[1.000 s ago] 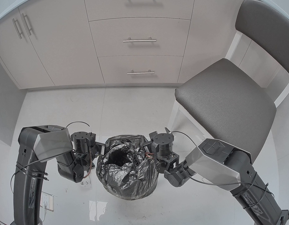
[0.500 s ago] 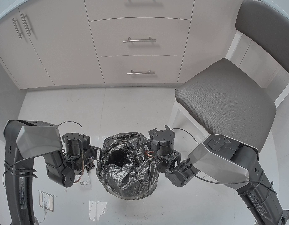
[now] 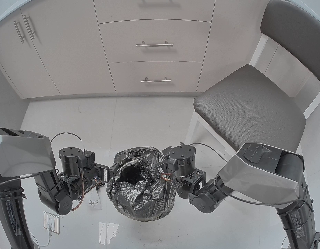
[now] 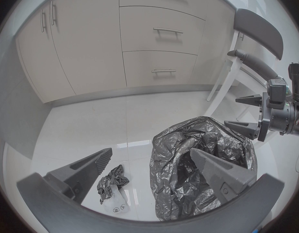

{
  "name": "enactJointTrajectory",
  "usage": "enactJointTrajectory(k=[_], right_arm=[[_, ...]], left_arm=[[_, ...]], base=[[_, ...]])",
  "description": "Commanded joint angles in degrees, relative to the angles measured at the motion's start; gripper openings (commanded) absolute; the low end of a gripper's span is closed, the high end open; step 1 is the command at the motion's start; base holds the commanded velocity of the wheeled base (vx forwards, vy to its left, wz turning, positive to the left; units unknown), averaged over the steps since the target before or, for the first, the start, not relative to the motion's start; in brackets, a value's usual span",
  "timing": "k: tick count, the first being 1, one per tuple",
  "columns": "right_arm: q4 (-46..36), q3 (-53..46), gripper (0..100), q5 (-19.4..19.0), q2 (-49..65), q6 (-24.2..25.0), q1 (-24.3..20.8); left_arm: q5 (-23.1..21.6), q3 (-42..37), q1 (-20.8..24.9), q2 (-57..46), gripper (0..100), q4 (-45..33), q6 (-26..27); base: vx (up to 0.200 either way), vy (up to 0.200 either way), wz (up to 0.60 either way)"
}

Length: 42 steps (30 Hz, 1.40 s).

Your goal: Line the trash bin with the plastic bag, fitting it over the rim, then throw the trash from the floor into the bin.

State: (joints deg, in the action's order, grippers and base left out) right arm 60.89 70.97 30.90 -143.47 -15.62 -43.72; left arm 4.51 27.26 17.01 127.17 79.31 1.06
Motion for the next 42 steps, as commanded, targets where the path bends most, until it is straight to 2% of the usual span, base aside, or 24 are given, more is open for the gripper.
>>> enactJointTrajectory(k=[1,4,9,42], right_arm=[[0.63,-4.62,100,-0.05,2.06,0.24,-1.2],[1.77,-6.2,100,-0.05,1.26,0.5,-1.2],[8.19,-9.36,100,0.12,-0.85,0.67,-0.67],[8.37,-2.95,100,2.23,-5.94,0.5,4.87]], left_arm=[[-0.03,-0.19,1.1,0.71,100,0.05,0.08],[0.06,0.78,1.1,2.73,100,0.49,-0.09],[0.15,1.48,0.66,6.86,100,4.01,0.26],[0.59,2.01,0.75,11.87,100,7.61,0.52]], base=[[0.0,0.0,0.0],[0.0,0.0,0.0],[0.0,0.0,0.0],[0.0,0.0,0.0]])
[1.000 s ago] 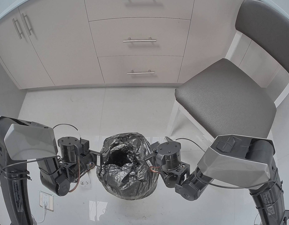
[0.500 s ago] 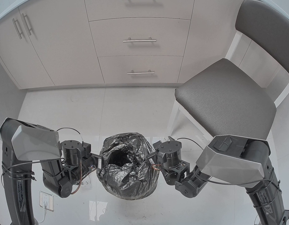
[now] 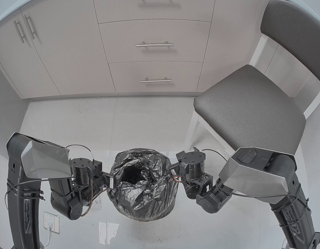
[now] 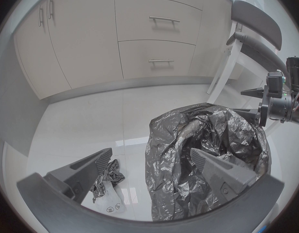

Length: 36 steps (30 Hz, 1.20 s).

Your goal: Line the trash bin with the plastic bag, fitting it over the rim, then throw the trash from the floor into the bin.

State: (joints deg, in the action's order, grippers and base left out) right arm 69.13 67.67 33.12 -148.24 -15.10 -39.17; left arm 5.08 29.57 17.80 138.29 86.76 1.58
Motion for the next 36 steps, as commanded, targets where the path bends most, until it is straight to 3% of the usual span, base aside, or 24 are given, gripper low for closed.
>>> enactJointTrajectory(k=[1,28,36], right_arm=[[0.21,0.8,100,0.01,-1.53,-0.01,0.5],[0.12,6.69,100,0.01,-8.12,-0.28,4.01],[0.48,2.47,100,0.98,1.37,-1.24,3.4]], left_arm=[[0.01,-0.31,-0.04,0.67,100,0.16,0.0],[0.37,-1.45,0.66,0.84,100,0.78,0.09],[0.37,-1.63,0.92,-0.39,100,0.78,0.26]], base=[[0.0,0.0,0.0],[0.0,0.0,0.0],[0.0,0.0,0.0]])
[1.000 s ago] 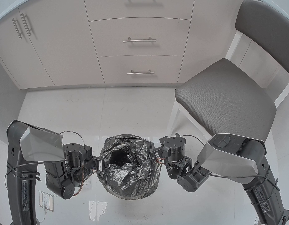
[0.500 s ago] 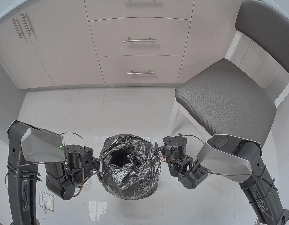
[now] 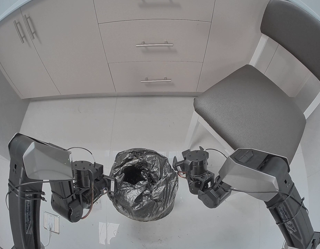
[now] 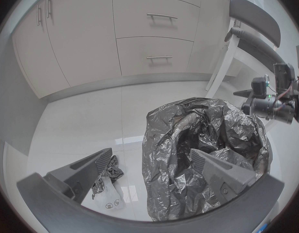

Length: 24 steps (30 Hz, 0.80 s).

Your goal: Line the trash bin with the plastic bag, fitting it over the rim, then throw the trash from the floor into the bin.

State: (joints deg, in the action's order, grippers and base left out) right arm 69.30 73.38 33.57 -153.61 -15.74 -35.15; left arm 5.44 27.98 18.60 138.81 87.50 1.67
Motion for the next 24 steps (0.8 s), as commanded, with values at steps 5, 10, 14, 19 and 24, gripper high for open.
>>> enactJointTrajectory(k=[5,10,14,19,24], right_arm=[[1.27,-7.55,100,0.53,11.41,-0.7,-2.91],[2.42,-10.27,100,0.53,11.85,-0.7,-5.72],[2.59,-11.5,100,0.62,9.03,-0.61,-8.36],[5.14,-11.68,100,0.7,6.75,-0.7,-9.42],[6.55,-14.49,100,0.79,6.66,-0.7,-11.79]], left_arm=[[0.01,0.15,1.08,-1.09,100,0.03,0.09],[0.01,-0.03,1.17,-0.91,100,0.03,0.0],[0.01,0.15,1.26,-1.0,100,0.03,0.09],[0.01,0.06,1.17,-0.83,100,0.03,0.09],[-0.08,0.76,1.08,-0.21,100,0.03,0.18]], base=[[0.0,0.0,0.0],[0.0,0.0,0.0],[0.0,0.0,0.0],[0.0,0.0,0.0],[0.0,0.0,0.0]])
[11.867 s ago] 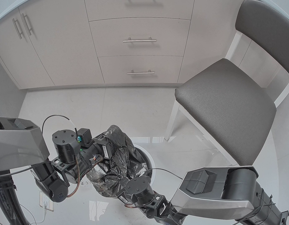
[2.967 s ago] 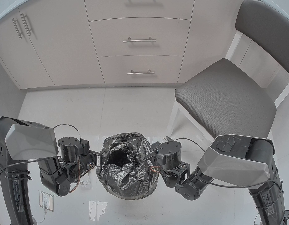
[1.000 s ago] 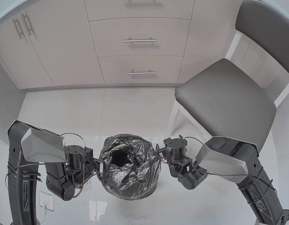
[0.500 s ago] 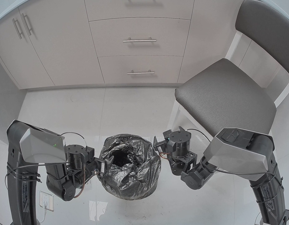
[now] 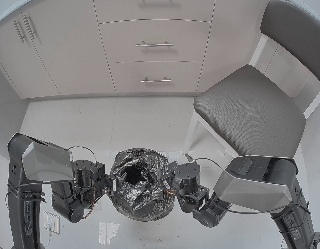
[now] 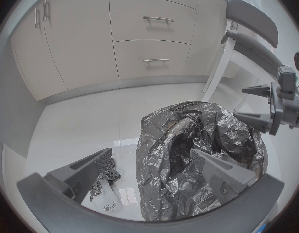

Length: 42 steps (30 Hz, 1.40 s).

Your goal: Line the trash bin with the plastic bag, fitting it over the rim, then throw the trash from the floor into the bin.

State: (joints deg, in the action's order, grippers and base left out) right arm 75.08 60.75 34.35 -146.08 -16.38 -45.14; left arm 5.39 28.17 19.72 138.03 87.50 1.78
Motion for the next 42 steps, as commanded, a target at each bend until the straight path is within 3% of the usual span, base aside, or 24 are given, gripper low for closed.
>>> enactJointTrajectory(k=[1,21,42], right_arm=[[1.56,-2.56,100,0.01,-0.87,-0.05,-2.49],[7.1,-4.58,100,-0.08,-6.06,0.21,-0.3],[8.77,-4.85,100,-0.16,-7.29,-0.14,1.55]], left_arm=[[-0.03,1.01,0.05,1.01,100,0.03,0.15],[0.15,11.29,-3.99,10.5,100,-0.76,10.88],[0.15,11.73,-5.75,8.92,100,-1.81,10.79]], base=[[0.0,0.0,0.0],[0.0,0.0,0.0],[0.0,0.0,0.0]])
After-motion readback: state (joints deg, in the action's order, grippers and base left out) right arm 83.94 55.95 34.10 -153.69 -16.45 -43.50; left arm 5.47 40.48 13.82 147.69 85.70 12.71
